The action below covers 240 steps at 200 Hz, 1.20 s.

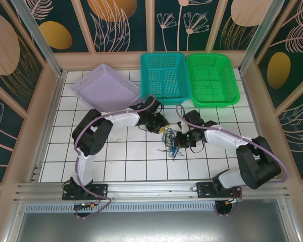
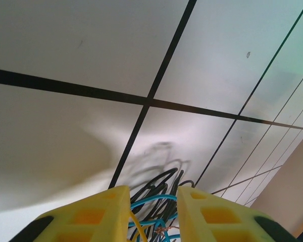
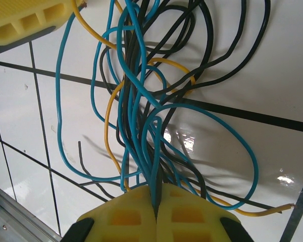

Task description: Untangle the cables

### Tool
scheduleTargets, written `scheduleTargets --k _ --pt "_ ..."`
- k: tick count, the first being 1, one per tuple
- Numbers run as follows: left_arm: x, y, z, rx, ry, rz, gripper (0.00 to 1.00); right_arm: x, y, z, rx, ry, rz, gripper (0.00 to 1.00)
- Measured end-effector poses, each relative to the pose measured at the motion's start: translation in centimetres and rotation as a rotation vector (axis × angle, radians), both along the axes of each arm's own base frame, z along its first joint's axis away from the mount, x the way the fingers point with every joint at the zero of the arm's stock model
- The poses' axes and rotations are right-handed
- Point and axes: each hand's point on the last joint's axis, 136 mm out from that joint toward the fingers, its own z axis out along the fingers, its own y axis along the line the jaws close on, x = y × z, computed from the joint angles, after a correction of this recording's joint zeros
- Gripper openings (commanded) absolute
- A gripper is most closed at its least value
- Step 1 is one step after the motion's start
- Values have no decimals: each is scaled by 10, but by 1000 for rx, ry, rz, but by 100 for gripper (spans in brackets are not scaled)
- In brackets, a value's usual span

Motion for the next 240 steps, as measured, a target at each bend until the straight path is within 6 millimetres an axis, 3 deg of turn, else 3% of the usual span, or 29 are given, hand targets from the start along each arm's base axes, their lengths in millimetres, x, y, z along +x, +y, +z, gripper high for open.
scheduleTargets --k 91,141,168,197,217,240 --pt "-13 -5 -1 0 21 -38 0 2 0 -1 -3 -5 -2 0" --pt "-12 5 -5 69 10 -32 0 4 -4 -3 -28 -13 -21 0" --pt "-3 31 8 168 -57 -2 0 12 -13 -3 -62 -18 -75 0" --pt "21 77 57 225 -189 93 0 31 -36 7 -70 -48 -198 0" --pt "27 115 83 261 -258 166 0 42 -52 15 -62 -64 -284 0" --pt "22 151 90 335 -287 216 0 52 -70 23 -53 -79 -375 0"
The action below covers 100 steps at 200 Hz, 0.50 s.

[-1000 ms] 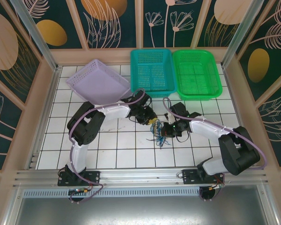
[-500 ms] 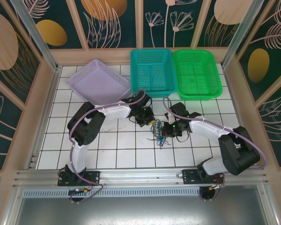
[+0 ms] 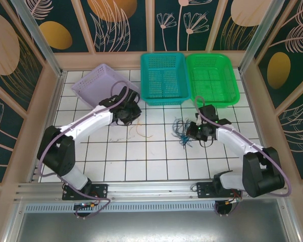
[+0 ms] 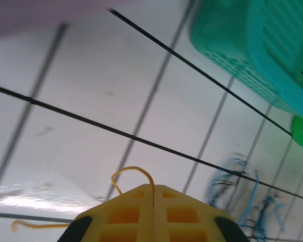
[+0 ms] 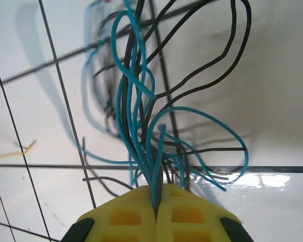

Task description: Untangle the cables

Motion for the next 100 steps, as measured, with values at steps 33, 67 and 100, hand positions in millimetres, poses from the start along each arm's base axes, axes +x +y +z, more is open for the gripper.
scheduleTargets --k 33,67,100 --pt "-14 25 -9 92 12 23 0 9 -18 6 10 -14 -83 0" --pt "-17 19 -4 58 -13 -22 0 10 -22 6 15 -12 -99 9" --pt "-13 2 12 -25 -68 -93 0 15 -18 13 34 -14 -97 37"
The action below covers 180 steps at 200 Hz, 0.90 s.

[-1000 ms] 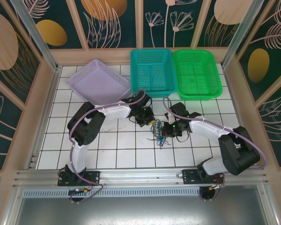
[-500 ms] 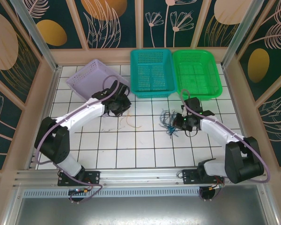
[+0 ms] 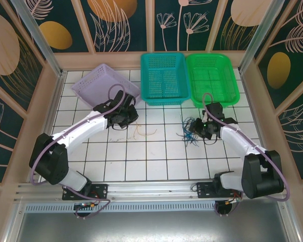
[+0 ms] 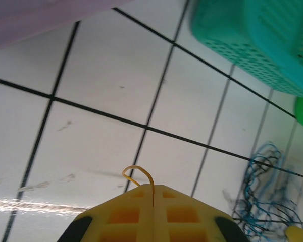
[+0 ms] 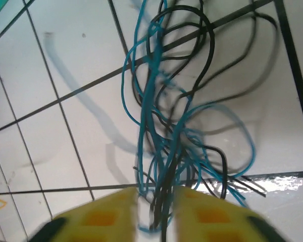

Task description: Untangle the cables

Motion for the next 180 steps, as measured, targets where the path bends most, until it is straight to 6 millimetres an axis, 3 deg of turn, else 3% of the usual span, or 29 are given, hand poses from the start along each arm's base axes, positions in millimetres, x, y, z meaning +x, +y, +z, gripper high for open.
scheduleTargets --k 16,37,53,71,97,133,158,180 --pt "2 -7 8 -35 -20 -24 0 6 1 15 12 -30 -14 40" --pt "6 -18 19 -87 -47 -46 0 12 6 51 44 -119 -40 44" --pt "10 -24 29 -127 -67 -50 0 13 18 83 110 -178 -60 46" --pt "16 -32 41 -177 -93 -51 0 6 41 101 202 -191 -61 51" --pt "22 -43 56 -247 -121 -49 0 -3 86 102 357 -137 -57 54" --pt "28 -55 66 -318 -134 -57 0 0 129 70 456 0 -112 50" --pt "29 -60 69 -342 -140 -74 0 7 136 64 458 31 -153 49" --pt "30 -64 74 -344 -176 -119 0 17 129 85 447 -28 -194 50"
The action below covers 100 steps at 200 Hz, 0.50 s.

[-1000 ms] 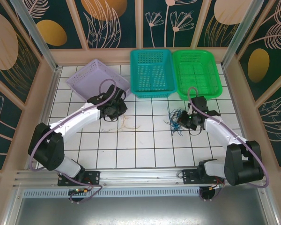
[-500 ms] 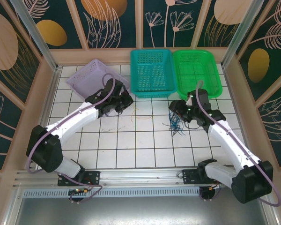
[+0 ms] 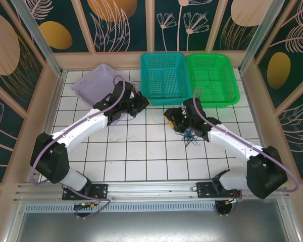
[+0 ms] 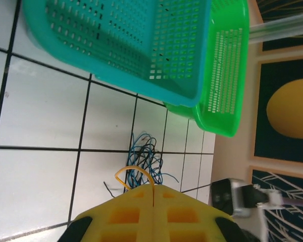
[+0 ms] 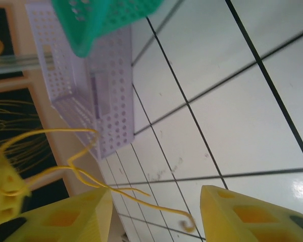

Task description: Untangle the cables

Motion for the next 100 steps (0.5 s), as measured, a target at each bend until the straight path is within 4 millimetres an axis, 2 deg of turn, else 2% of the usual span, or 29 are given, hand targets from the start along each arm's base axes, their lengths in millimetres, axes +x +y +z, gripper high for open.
scheduleTargets --k 31,46,62,100 --pt "2 -7 11 8 -106 -79 0 0 -17 52 26 -110 -60 51" --pt "1 -11 15 7 -152 -120 0 0 -24 67 44 -152 -70 51" --pt "1 -15 20 1 -191 -153 0 3 -25 67 37 -156 -67 50" --pt "0 -20 25 -21 -232 -186 0 6 -21 43 -1 -88 -57 50"
